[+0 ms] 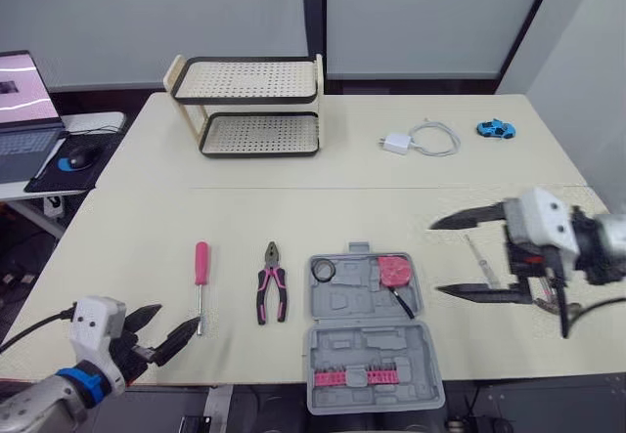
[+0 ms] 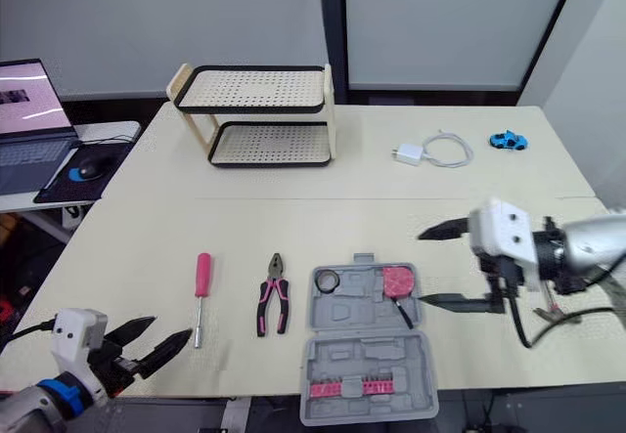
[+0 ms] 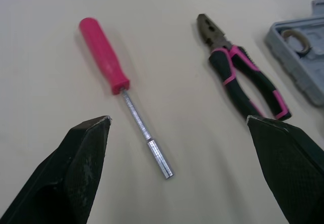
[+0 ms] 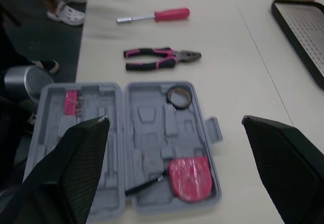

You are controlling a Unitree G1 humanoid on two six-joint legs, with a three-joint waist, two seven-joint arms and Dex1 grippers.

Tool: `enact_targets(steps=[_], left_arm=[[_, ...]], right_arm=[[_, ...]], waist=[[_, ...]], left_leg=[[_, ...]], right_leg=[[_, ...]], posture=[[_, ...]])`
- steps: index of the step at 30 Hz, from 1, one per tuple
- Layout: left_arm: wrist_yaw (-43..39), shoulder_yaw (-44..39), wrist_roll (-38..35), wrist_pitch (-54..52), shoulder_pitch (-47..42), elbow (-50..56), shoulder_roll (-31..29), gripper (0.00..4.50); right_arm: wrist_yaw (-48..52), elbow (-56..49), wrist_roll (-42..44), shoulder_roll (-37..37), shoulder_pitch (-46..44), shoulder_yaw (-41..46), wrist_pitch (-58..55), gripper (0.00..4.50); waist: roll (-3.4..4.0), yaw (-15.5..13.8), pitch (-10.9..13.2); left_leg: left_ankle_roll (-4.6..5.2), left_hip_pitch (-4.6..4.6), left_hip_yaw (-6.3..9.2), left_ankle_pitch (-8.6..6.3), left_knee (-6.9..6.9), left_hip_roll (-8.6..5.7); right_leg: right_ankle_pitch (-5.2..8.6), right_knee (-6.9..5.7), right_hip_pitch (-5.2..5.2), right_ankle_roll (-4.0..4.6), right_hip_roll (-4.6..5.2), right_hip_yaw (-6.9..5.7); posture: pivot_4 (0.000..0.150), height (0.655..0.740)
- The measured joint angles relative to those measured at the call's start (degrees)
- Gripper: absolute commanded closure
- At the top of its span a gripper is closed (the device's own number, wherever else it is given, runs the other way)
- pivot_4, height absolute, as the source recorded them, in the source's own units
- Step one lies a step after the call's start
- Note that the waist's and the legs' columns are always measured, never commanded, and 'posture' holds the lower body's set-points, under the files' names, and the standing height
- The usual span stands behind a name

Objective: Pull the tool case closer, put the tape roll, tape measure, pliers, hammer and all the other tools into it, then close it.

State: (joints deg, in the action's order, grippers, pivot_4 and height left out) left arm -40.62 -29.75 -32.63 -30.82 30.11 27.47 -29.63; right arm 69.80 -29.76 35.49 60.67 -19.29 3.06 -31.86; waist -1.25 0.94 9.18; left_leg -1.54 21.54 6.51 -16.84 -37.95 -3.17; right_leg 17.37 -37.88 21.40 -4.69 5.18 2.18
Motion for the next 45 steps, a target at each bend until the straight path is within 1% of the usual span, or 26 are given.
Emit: enact_targets(steps=[1,4,9,15,19,21,29,35,45], left_arm=[[1.7,0.8,-0.2,-0.4,0.0,1.8,1.4,0.0],[6.0,3.3,-0.1,-1.4,-1.2,5.1,4.1,0.0],[15.3,10.4,2.4,-2.7,-6.0,8.1,9.6,0.0],[26.3,19.9,8.3,-4.3,-15.2,6.4,15.7,0.0],[31.5,25.0,12.8,-6.0,-19.1,2.5,18.3,0.0],[33.9,26.3,14.4,-6.5,-20.5,0.7,20.2,0.0],[37.1,27.5,17.6,-6.7,-21.8,-0.2,21.4,0.0],[37.6,30.3,18.5,-8.9,-21.5,-1.0,22.5,0.0],[40.1,31.4,20.5,-13.1,-23.6,-3.7,23.8,0.0]], right_arm=[[0.0,1.1,-0.2,-1.4,-2.4,-2.3,-0.8,0.02],[0.0,3.1,-0.9,-3.4,-5.8,-5.8,-1.7,0.02],[0.1,4.0,-1.5,-5.1,-8.2,-8.6,-2.4,0.02],[1.0,5.1,-2.7,-5.6,-8.9,-9.5,-2.6,0.02],[1.7,5.1,-2.8,-5.5,-8.9,-9.8,-3.2,0.02],[2.2,5.1,-2.8,-5.5,-9.0,-10.0,-3.6,0.02],[2.9,4.9,-2.8,-5.1,-8.9,-10.0,-4.3,0.02],[3.3,4.7,-2.8,-4.8,-8.8,-10.0,-4.5,0.02],[3.7,4.7,-2.8,-4.5,-8.8,-10.0,-4.9,0.02]], waist=[[0.0,0.0,0.0],[0.01,-0.6,0.0],[0.01,-1.0,0.0],[0.01,-1.0,0.0],[0.0,-0.9,0.0],[-0.01,-1.0,0.0],[-0.01,-1.0,0.0],[-0.01,-1.0,0.0],[-0.01,-1.1,0.0]], left_leg=[[-0.01,0.0,-0.01,0.0,0.0,-0.01],[-0.01,0.04,0.0,0.01,-0.01,-0.05],[-0.01,0.04,0.0,0.01,-0.04,-0.09],[-0.03,0.02,-0.01,0.02,-0.04,-0.1],[-0.02,0.03,-0.02,0.02,-0.04,-0.11],[-0.02,0.05,-0.01,0.02,-0.04,-0.12],[-0.06,0.21,-0.03,0.04,-0.06,-0.13],[-0.06,0.23,-0.03,0.04,-0.06,-0.13],[-0.06,0.24,-0.03,0.04,-0.06,-0.14]], right_leg=[[0.0,0.0,0.02,0.0,0.0,0.01],[0.0,0.0,0.07,0.0,0.01,0.01],[-0.01,-0.04,0.05,-0.01,0.0,0.0],[-0.02,-0.09,0.1,-0.02,-0.03,0.04],[-0.02,-0.09,0.12,-0.02,-0.04,0.07],[-0.02,-0.1,0.14,-0.02,-0.04,0.06],[-0.02,-0.12,0.33,-0.03,-0.04,0.09],[-0.03,-0.11,0.34,-0.03,-0.03,0.09],[-0.03,-0.11,0.35,-0.04,-0.03,0.09]], posture=[[0.15,0.74],[0.15,0.74],[0.15,0.74],[0.15,0.74],[0.15,0.74],[0.15,0.74],[0.15,0.74],[0.15,0.74],[0.15,0.74]])
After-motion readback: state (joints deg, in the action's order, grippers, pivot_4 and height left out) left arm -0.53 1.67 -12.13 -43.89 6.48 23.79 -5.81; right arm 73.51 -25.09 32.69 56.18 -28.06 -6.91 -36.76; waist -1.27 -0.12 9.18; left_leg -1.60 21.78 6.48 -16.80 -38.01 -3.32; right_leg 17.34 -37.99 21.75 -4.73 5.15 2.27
